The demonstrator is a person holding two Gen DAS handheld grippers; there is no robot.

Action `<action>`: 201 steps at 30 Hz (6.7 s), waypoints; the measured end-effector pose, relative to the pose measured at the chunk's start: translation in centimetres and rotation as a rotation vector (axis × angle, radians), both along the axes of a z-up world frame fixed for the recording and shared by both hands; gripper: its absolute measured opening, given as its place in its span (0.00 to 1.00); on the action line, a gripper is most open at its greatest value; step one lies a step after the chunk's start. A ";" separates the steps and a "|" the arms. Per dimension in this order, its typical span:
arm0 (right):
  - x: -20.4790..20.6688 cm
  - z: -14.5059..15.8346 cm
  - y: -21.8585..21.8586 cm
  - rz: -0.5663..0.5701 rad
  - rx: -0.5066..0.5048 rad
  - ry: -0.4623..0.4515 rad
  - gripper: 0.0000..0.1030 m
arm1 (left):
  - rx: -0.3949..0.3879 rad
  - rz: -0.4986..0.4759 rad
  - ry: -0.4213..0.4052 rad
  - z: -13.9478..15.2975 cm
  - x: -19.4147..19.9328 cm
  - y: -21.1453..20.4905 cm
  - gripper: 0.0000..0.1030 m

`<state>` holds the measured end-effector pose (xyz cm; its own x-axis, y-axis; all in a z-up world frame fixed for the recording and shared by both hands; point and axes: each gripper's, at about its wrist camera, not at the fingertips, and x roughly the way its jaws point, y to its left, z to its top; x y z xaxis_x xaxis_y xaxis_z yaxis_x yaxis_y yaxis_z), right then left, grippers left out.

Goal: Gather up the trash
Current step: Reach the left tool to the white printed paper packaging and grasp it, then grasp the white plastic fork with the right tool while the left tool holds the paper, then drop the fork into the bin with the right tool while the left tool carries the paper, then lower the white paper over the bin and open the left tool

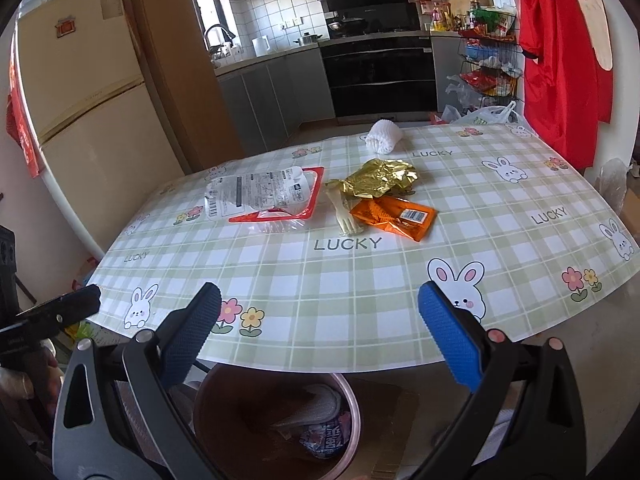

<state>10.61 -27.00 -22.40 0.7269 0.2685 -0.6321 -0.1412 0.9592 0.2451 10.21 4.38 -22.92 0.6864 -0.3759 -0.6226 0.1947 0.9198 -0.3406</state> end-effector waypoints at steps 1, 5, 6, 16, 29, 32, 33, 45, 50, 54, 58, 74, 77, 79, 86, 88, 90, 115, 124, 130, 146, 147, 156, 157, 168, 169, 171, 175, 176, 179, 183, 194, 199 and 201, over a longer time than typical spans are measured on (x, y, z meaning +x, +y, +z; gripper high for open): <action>0.4 -0.2 -0.2 -0.011 -0.003 0.006 0.94 | -0.007 0.017 0.012 -0.2 1.0 0.4 0.90; 2.6 -1.3 -1.0 -0.037 -0.006 0.039 0.94 | -0.029 0.038 0.034 -0.4 4.9 1.3 0.87; 3.2 -1.7 -1.2 -0.039 -0.002 0.051 0.94 | -0.027 0.035 0.021 -0.2 5.9 1.3 0.84; 8.3 -3.6 -2.0 -0.038 -0.021 0.084 0.94 | -0.069 0.064 0.099 -1.6 17.3 0.8 0.67; 13.0 -6.1 -1.6 0.015 -0.038 0.113 0.94 | -0.069 0.135 0.203 -5.6 25.2 0.9 0.54; 14.3 -6.8 -0.9 0.070 -0.066 0.130 0.95 | -0.034 0.131 0.192 -5.6 25.5 0.7 0.29; 14.9 -7.1 -0.6 0.095 -0.076 0.151 0.94 | -0.027 0.137 0.177 -5.3 25.3 0.7 0.27; 21.6 -8.6 2.2 0.273 -0.144 0.224 0.50 | -0.078 0.030 -0.039 1.9 21.4 0.4 0.14; 22.8 -9.4 3.4 0.300 -0.160 0.244 0.38 | -0.130 0.025 -0.110 4.7 19.5 1.0 0.14; 23.8 -10.2 3.6 0.269 -0.148 0.275 0.38 | -0.147 0.057 -0.123 5.5 18.2 2.2 0.14; 24.4 -11.0 4.1 0.265 -0.165 0.298 0.38 | -0.126 0.108 -0.127 5.5 16.7 3.6 0.14; 21.1 -10.2 2.8 0.190 -0.062 0.302 0.24 | -0.102 0.224 -0.083 4.0 11.9 7.3 0.14; 19.5 -9.6 2.4 0.180 -0.030 0.292 0.24 | -0.106 0.225 -0.085 4.2 11.1 7.3 0.14; 18.5 -9.2 2.2 0.177 -0.022 0.283 0.24 | -0.102 0.221 -0.088 4.3 10.7 7.1 0.14; 15.1 -6.8 1.9 0.190 0.000 0.230 0.24 | -0.094 0.206 -0.112 5.4 8.9 6.3 0.14; 14.2 -6.0 2.0 0.196 0.001 0.212 0.24 | -0.089 0.203 -0.119 5.7 8.4 6.1 0.14; 13.4 -5.3 2.0 0.202 0.009 0.196 0.24 | -0.089 0.200 -0.124 5.9 7.8 6.2 0.14; -0.9 2.5 4.6 0.365 0.019 0.021 0.24 | -0.096 0.219 -0.244 9.6 -3.0 7.3 0.14; -3.9 3.8 5.1 0.404 0.011 -0.010 0.24 | -0.111 0.226 -0.278 10.4 -5.6 7.9 0.14; -4.3 3.6 5.5 0.435 -0.008 -0.003 0.24 | -0.115 0.233 -0.267 10.2 -5.6 8.0 0.14; -3.6 4.1 4.5 0.374 0.033 -0.015 0.87 | -0.113 0.194 -0.236 9.3 -4.5 7.1 0.14; -3.6 4.4 4.2 0.360 0.036 -0.020 0.89 | -0.110 0.188 -0.237 9.4 -4.5 6.9 0.14; -3.5 5.6 2.3 0.239 0.019 -0.078 0.94 | -0.073 0.107 -0.234 9.4 -4.7 4.3 0.14; -3.5 5.8 2.1 0.225 0.018 -0.085 0.94 | -0.065 0.097 -0.233 9.3 -4.7 4.0 0.15; -3.2 5.9 0.4 0.164 0.035 -0.095 0.94 | -0.029 0.005 -0.192 8.3 -4.3 0.9 0.15; -3.2 5.8 0.2 0.159 0.036 -0.092 0.94 | -0.026 -0.003 -0.188 8.2 -4.3 0.6 0.15; -3.0 5.6 -0.2 0.148 0.043 -0.088 0.94 | -0.022 -0.014 -0.184 8.1 -4.2 0.0 0.15; -3.0 5.5 -0.6 0.131 0.050 -0.085 0.94 | -0.026 -0.036 -0.174 7.9 -4.0 -0.6 0.15; -3.1 5.5 -0.7 0.128 0.049 -0.085 0.94 | -0.027 -0.043 -0.172 7.8 -4.0 -0.8 0.14; -3.0 5.3 -0.8 0.126 0.052 -0.079 0.94 | -0.035 -0.059 -0.162 7.5 -3.9 -1.2 0.12; -3.0 5.3 -0.5 0.133 0.050 -0.079 0.94 | -0.042 -0.072 -0.142 6.9 -3.7 -1.6 0.34; -3.1 4.9 0.1 0.133 0.029 -0.072 0.94 | -0.051 0.051 -0.169 7.4 -4.1 0.8 0.94; -3.0 4.7 0.0 0.112 0.007 -0.072 0.94 | -0.030 0.095 -0.124 6.7 -3.7 1.2 0.94; -2.9 4.6 -0.2 0.104 0.001 -0.068 0.94 | -0.023 0.111 -0.108 6.3 -3.6 1.4 0.94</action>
